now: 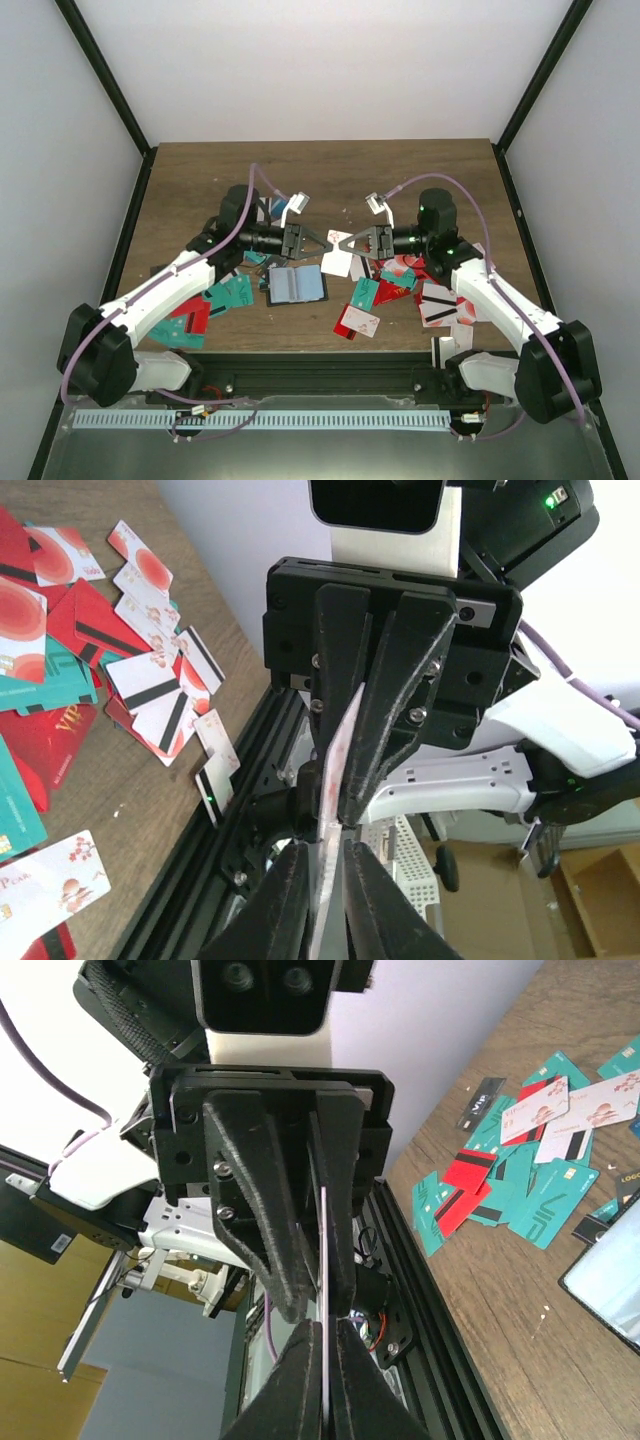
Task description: Put the credit cards into the card holder
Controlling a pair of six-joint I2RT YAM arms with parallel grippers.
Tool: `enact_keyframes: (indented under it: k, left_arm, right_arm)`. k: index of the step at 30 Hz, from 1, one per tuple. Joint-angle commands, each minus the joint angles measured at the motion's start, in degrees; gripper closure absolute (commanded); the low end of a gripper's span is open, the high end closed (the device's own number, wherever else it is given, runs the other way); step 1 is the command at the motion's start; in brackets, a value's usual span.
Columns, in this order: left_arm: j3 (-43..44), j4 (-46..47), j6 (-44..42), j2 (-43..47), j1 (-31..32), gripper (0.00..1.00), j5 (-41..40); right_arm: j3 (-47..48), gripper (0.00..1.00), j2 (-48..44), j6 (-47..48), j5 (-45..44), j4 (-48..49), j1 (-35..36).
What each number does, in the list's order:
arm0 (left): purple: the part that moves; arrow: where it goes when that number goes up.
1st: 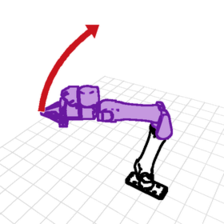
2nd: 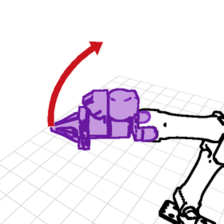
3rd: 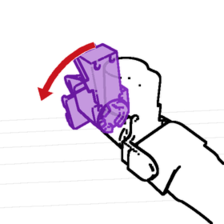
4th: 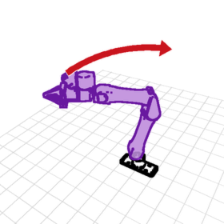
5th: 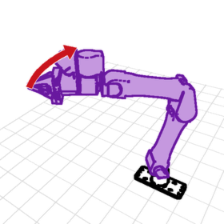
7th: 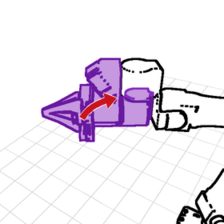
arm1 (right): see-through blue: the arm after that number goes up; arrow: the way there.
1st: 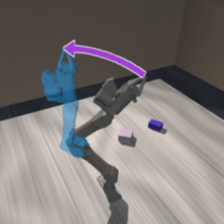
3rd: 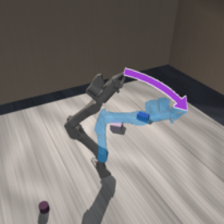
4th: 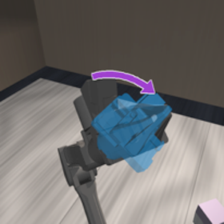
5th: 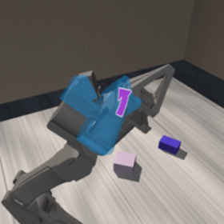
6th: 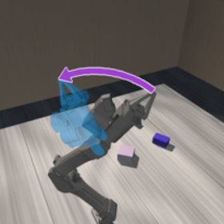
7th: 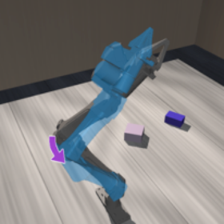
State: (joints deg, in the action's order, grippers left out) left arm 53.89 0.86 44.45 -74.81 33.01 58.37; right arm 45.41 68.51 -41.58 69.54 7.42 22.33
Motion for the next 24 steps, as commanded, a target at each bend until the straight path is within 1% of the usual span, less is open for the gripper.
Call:
enact_keyframes:
  k: [1, 2, 6, 9, 10, 12, 14, 15, 16, 17, 18, 20, 21, 24]
  left_arm:
    - [-1.4, 2.6, 1.2, 1.6, -0.1, 0.95, 0.6]
    - [-1.5, 2.9, 1.4, 1.7, -0.1, 0.96, 0.5]
    - [-2.4, 3.9, 2.4, 1.6, -0.2, 0.96, 0.3]
    - [-3.1, 3.8, 2.6, 1.5, -0.1, 0.96, -0.4]
    - [-3.3, 3.8, 2.8, 1.5, -0.1, 0.96, -0.8]
    - [-4.0, 3.4, 2.9, 1.7, -0.2, 0.96, -2.1]
    - [-4.9, 2.2, 2.7, 2.1, -0.4, 0.96, -3.6]
    - [-5.4, 1.6, 2.7, 2.3, -0.7, 0.96, -4.3]
    - [-6.0, 1.2, 2.7, 2.7, -1.1, 0.96, -4.8]
    - [-6.8, 0.6, 2.5, 3.1, -1.8, 0.96, -5.4]
    - [-7.6, -0.1, 2.4, 3.6, -2.5, 0.96, -5.8]
    - [-9.0, -2.8, 1.2, 5.0, -4.2, 0.96, -6.9]
    - [-9.7, -4.8, 0.1, 5.6, -5.3, 0.96, -7.4]
    - [-11.0, -12.5, -4.8, 6.2, -8.1, 0.96, -9.4]
  right_arm:
    - [2.9, 0.99, 0.1, -1.7, 1.9, 4.0, 0.5]
    - [2.9, 0.99, 0.1, -1.8, 2.0, 4.2, 0.5]
    - [2.9, 0.99, 0.4, -2.3, 2.6, 4.4, 0.8]
    - [2.9, 0.95, 0.9, -2.0, 2.4, 3.6, 1.0]
    - [3.1, 0.9, 0.9, -1.5, 2.0, 2.9, 1.0]
    - [3.6, 0.69, 1.0, 0.4, 0.1, -0.8, 1.0]
    - [3.6, 0.63, 1.2, 1.8, -1.6, -2.4, 1.0]
    - [3.7, 0.57, 1.5, 2.3, -2.4, -3.3, 1.1]
    - [3.7, 0.39, 1.8, 2.9, -3.4, -4.2, 1.0]
    - [3.8, 0.29, 2.1, 3.4, -4.7, -5.2, 1.0]
    - [3.9, 0.24, 2.4, 4.1, -6.1, -6.4, 1.0]
    - [4.0, 0.17, 2.9, 5.4, -10.4, -9.3, 1.0]
    - [4.1, 0.16, 3.4, 5.9, -12.9, -11.0, 1.0]
    - [4.0, 0.15, 5.7, 6.8, -15.5, -13.7, 1.0]
